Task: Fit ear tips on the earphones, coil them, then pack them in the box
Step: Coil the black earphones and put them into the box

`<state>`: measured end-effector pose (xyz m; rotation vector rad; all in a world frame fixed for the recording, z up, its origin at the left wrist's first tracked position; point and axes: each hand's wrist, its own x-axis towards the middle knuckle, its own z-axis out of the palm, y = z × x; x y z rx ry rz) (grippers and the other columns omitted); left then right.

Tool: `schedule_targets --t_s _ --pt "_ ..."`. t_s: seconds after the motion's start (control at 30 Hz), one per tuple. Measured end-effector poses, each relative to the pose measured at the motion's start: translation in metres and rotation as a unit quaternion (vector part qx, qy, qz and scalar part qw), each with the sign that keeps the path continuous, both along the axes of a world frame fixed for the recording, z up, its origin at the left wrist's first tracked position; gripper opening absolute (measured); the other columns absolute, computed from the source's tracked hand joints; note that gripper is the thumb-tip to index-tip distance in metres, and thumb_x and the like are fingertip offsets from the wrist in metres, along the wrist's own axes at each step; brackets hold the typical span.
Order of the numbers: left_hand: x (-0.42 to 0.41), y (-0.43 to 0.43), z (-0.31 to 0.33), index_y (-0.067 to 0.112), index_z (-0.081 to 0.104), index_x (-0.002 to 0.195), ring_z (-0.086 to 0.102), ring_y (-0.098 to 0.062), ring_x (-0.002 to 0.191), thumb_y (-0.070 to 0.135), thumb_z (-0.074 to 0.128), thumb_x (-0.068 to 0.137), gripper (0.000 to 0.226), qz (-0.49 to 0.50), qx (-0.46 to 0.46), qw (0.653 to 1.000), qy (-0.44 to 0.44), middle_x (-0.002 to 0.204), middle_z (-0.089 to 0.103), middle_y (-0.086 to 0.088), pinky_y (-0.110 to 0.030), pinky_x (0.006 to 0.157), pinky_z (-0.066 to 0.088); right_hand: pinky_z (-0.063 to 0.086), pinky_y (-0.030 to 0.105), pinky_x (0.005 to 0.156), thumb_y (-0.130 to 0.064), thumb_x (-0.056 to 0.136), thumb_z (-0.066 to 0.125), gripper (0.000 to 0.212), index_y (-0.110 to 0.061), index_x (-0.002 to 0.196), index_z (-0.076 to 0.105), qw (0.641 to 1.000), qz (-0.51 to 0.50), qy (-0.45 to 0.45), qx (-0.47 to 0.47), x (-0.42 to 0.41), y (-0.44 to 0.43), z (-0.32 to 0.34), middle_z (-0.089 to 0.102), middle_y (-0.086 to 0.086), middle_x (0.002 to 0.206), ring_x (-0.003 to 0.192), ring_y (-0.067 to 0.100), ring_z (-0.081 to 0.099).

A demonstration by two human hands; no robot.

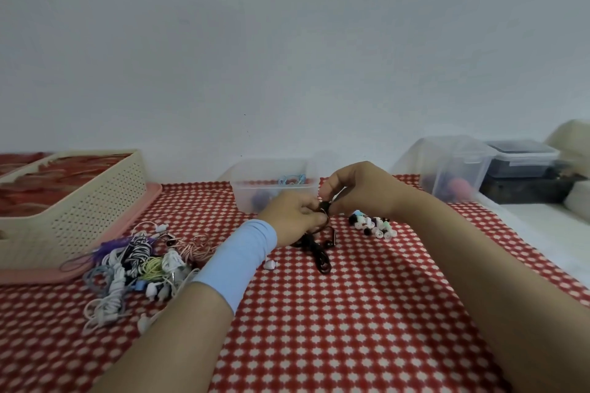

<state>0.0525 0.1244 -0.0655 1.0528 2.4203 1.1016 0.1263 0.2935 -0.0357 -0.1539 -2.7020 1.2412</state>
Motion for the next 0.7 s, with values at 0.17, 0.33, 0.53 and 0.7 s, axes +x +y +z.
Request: schedule_targets --t_s 0.17,0.33,0.53,0.7 --pt "0.001 0.003 0.000 0.014 0.071 0.103 0.069 -0.014 0.086 0.031 0.060 0.094 0.022 0.018 0.019 1.000 0.003 0.089 0.075 -0.004 -0.027 0.082 0.052 0.053 0.016 0.060 0.008 0.078 0.079 0.020 -0.007 0.091 0.079 1.000 -0.007 0.030 0.003 -0.006 -0.001 -0.003 0.079 0.003 0.087 0.066 0.003 0.069" --pt "-0.003 0.001 0.000 0.027 0.067 0.118 0.071 -0.010 0.084 0.026 0.052 0.099 0.023 0.022 0.040 0.999 -0.019 0.104 0.073 0.006 -0.021 0.077 0.054 0.052 0.014 0.067 -0.005 0.086 0.075 0.018 -0.022 0.082 0.078 0.994 -0.039 -0.005 0.102 -0.001 0.017 0.009 0.076 -0.009 0.084 0.063 0.005 0.069" --pt "-0.002 0.002 -0.002 0.026 0.059 0.126 0.071 -0.009 0.081 0.020 0.057 0.097 0.029 0.010 0.067 0.997 -0.045 0.094 0.076 0.011 -0.020 0.080 0.052 0.060 0.032 0.083 -0.037 0.082 0.079 0.017 -0.024 0.093 0.082 0.941 -0.080 -0.145 0.296 -0.004 0.011 -0.009 0.076 -0.007 0.091 0.084 0.012 0.068" --pt "-0.003 -0.002 -0.003 0.021 0.066 0.109 0.072 -0.011 0.083 0.019 0.062 0.094 0.015 0.028 0.099 0.991 -0.084 0.092 0.077 0.009 -0.019 0.071 0.051 0.060 0.037 0.088 -0.028 0.086 0.074 0.021 -0.019 0.104 0.079 0.933 -0.086 -0.145 0.319 -0.011 0.008 -0.012 0.075 -0.001 0.100 0.088 0.018 0.068"
